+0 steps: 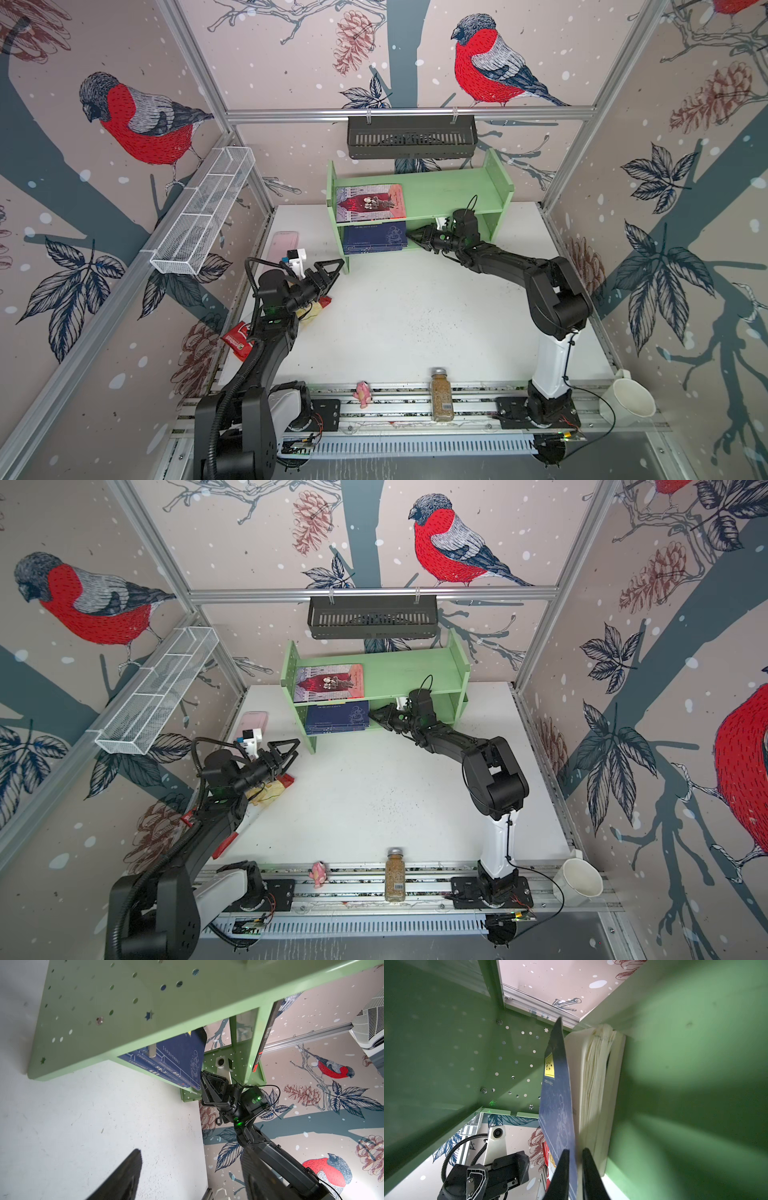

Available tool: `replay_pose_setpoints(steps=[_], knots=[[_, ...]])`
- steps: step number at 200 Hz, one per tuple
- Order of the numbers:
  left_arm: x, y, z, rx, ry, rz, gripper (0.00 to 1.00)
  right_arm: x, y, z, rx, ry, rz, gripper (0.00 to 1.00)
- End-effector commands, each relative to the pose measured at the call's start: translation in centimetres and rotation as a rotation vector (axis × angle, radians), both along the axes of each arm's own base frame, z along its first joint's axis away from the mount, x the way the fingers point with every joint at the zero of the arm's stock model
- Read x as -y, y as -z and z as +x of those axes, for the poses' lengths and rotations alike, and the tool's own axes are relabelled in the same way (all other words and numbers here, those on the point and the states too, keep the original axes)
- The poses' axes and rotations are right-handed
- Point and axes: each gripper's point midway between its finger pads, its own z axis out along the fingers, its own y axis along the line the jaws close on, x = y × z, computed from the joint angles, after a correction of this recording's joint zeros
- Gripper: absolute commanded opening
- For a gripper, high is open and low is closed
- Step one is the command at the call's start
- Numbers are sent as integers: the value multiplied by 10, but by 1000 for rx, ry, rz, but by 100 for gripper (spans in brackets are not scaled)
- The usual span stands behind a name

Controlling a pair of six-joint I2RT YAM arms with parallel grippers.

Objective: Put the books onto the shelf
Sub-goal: 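Press the book deeper into the lower tier with the right gripper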

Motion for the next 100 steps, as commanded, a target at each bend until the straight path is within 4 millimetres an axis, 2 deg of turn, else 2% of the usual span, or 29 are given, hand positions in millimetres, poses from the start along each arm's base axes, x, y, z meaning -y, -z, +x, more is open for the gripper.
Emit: replay_pose_setpoints(steps=[1, 100], knots=[[2, -10, 4, 73, 33, 35, 74, -3, 1, 1, 15, -9, -7, 15], [0, -18, 13, 176, 35, 112, 68, -11, -2, 3, 19, -23, 4, 12]])
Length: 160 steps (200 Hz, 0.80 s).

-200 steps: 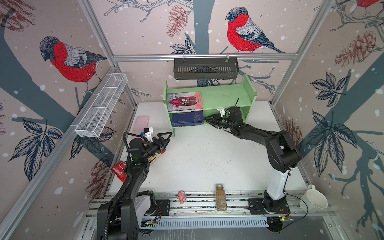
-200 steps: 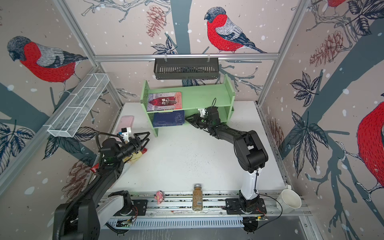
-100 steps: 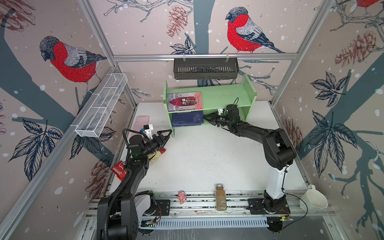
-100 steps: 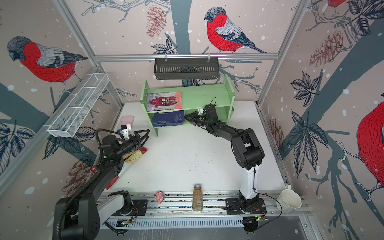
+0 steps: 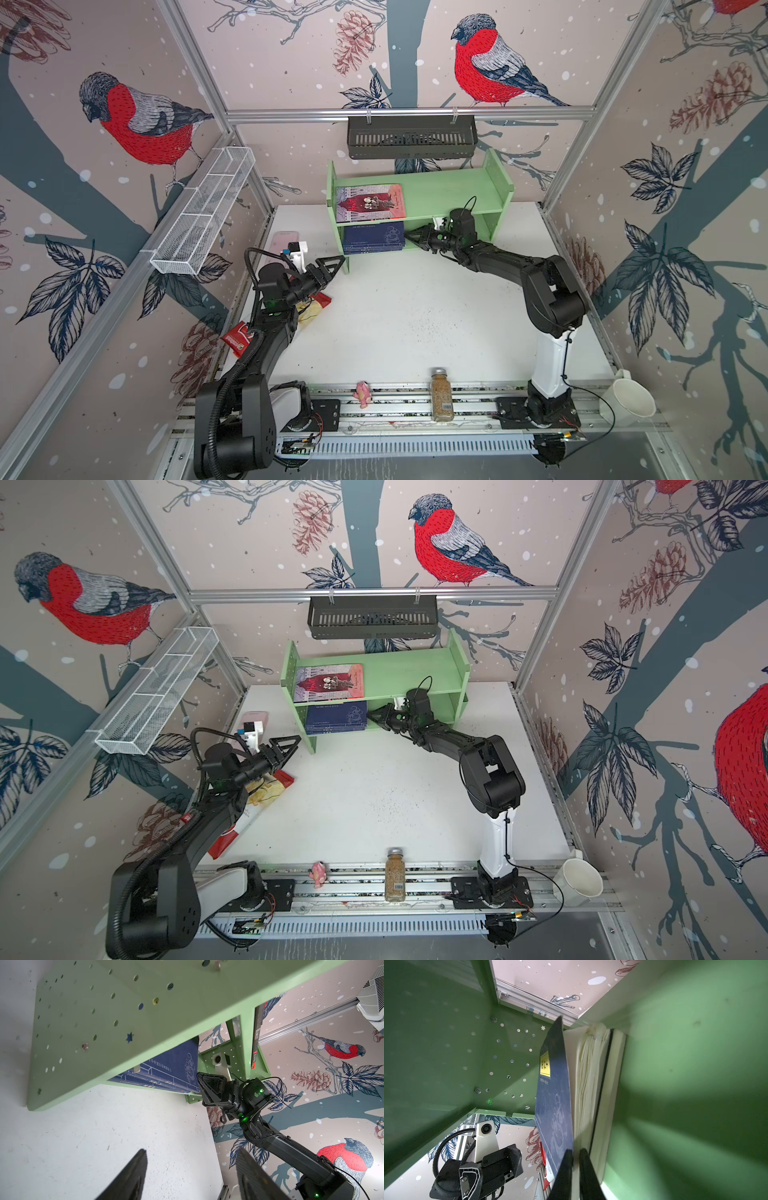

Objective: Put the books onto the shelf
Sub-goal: 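Press the book deeper into the lower tier with the right gripper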

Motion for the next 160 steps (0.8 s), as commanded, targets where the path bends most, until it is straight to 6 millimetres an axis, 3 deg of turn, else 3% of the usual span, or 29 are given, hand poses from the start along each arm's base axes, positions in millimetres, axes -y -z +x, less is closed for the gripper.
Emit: replay_pose_setpoints(steps=[1, 160], knots=[[0, -13, 3, 83, 6, 27, 68, -5, -7, 0, 28, -14, 11, 12], [10, -13, 16, 107, 31, -32, 65, -9, -15, 2, 31, -17, 48, 11]])
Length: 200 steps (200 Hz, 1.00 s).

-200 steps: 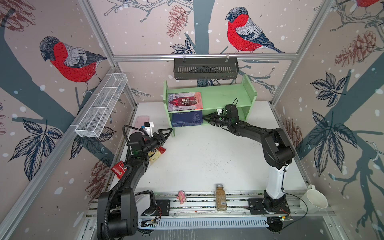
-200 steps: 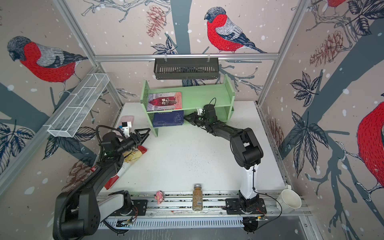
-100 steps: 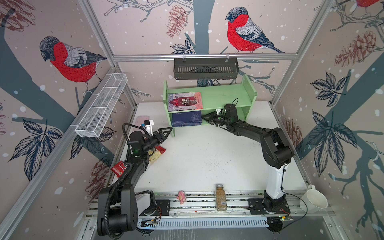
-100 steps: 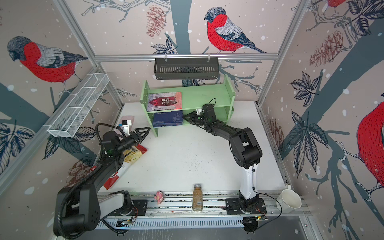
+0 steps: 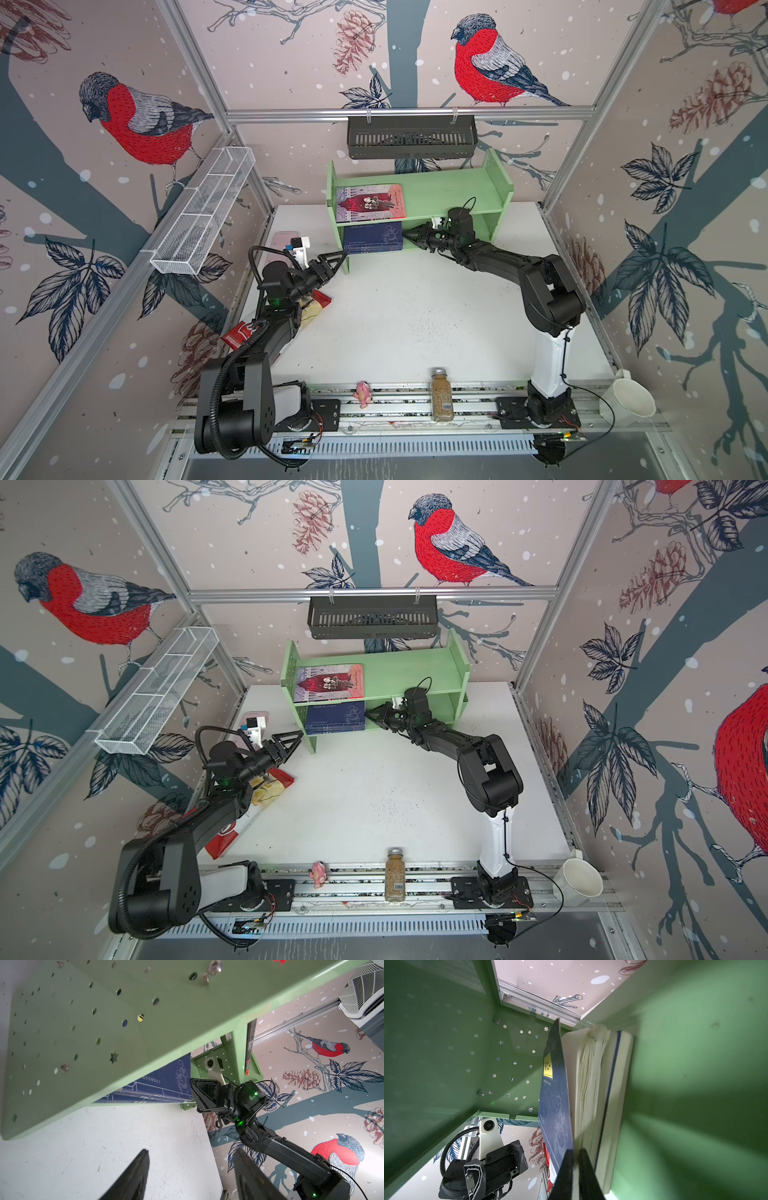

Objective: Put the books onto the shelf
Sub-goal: 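Press the book deeper into the lower tier with the right gripper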

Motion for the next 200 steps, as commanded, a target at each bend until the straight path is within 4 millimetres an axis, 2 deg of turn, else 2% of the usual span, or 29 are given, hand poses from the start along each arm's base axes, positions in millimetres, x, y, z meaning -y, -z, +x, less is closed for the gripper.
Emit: replay_pose_setpoints(steps=[1, 145, 200], knots=[[2, -11, 2, 53, 6, -1, 65, -4, -13, 0, 40, -14, 32, 11], [4, -9, 4, 58, 9, 9, 65, -8, -15, 4, 36, -20, 44, 11], [6, -9, 0, 56, 25, 17, 67, 0, -16, 5, 42, 8, 24, 23]])
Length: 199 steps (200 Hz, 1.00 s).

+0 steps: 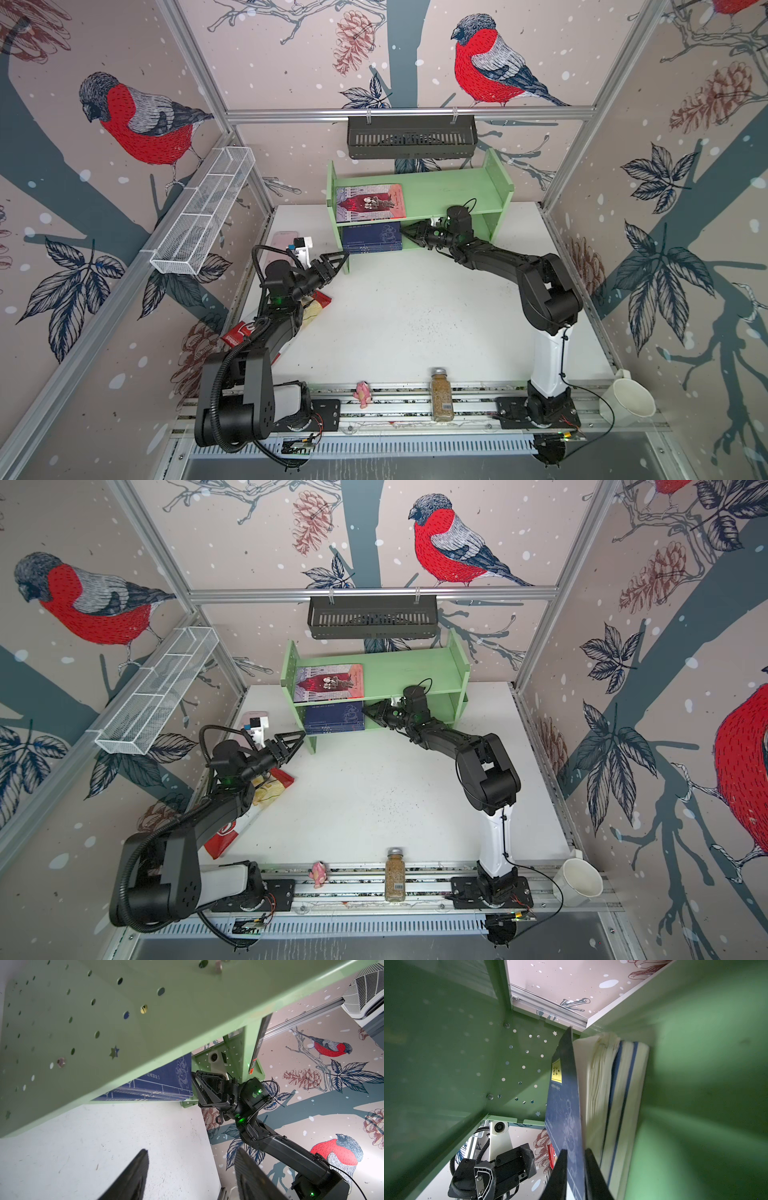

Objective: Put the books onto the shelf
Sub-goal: 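Press the book deeper into the lower tier with the right gripper, then open the right gripper and draw it back from the shelf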

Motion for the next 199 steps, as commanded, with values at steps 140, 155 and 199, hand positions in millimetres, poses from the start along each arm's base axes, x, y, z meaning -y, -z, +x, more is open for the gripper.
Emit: replay_pose_setpoints(steps=[140, 155, 199], knots=[[-25, 3, -29, 121, -37, 456, 78, 43, 32, -48, -45, 39, -134, 42], [-30, 9, -32, 116, -48, 515, 80, 48, 39, -58, -60, 35, -144, 43], [-47, 15, -39, 132, -117, 665, 86, 62, 48, -86, -45, 31, -197, 46]])
